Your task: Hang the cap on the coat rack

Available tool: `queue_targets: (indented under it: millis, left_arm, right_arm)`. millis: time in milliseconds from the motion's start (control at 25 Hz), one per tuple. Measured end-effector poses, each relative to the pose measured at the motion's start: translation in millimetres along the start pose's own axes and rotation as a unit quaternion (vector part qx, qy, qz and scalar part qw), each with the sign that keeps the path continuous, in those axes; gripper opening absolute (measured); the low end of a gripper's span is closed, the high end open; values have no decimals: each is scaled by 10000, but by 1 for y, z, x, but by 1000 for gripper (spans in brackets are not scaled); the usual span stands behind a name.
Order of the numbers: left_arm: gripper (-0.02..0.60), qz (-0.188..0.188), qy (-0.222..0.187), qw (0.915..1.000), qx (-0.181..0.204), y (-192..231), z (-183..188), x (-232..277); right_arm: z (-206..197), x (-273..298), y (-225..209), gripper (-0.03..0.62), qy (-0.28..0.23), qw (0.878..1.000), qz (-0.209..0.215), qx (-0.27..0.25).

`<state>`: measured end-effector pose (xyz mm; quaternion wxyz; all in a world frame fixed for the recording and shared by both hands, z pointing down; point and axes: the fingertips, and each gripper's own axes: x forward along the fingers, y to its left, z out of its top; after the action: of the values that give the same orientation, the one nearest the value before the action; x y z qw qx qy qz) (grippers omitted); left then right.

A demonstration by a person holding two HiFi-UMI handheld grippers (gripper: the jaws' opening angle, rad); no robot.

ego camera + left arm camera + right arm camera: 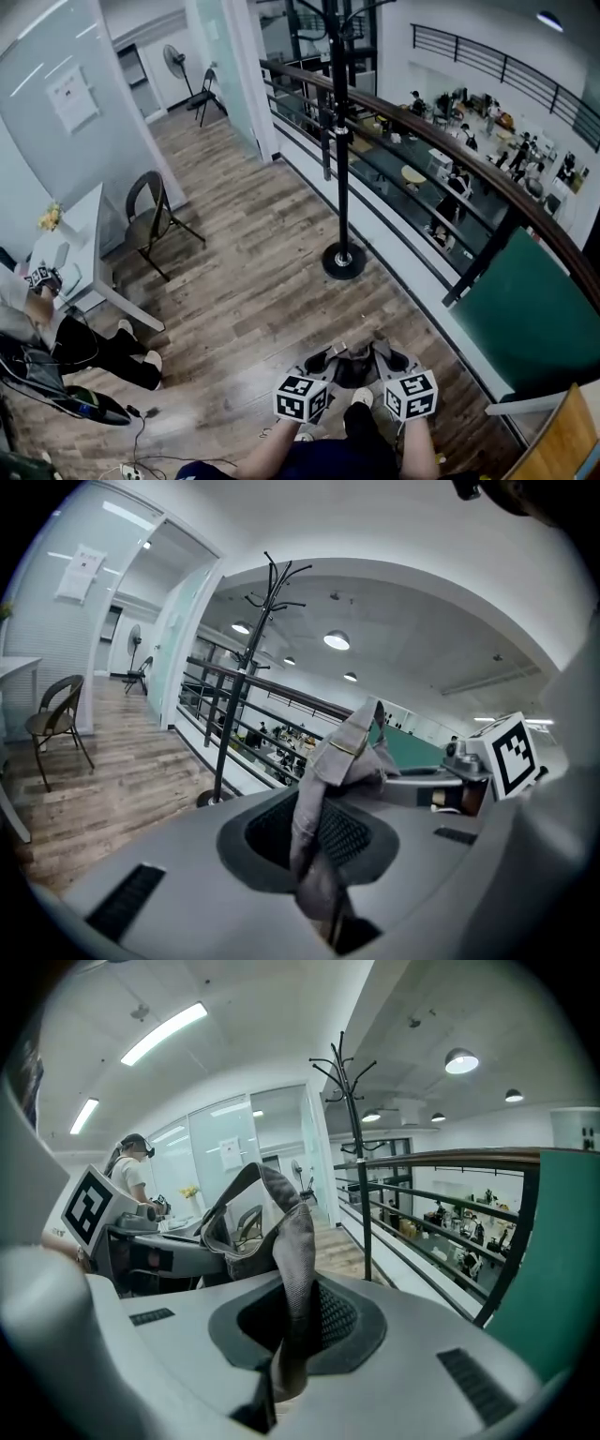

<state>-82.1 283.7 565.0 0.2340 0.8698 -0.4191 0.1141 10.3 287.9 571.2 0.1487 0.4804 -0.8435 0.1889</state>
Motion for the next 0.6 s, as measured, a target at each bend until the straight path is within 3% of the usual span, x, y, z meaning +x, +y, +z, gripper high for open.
queue_targets:
  millis: [360,600]
  left_arm:
    - [44,360,-139,9992,-99,-2,41,80]
    - [44,556,-244,9979,-242,-3,46,104]
  right_arm:
    - [40,33,-83,29,-15,9992,368,-165]
    - [48,43,-106,29,45,9982,563,-199]
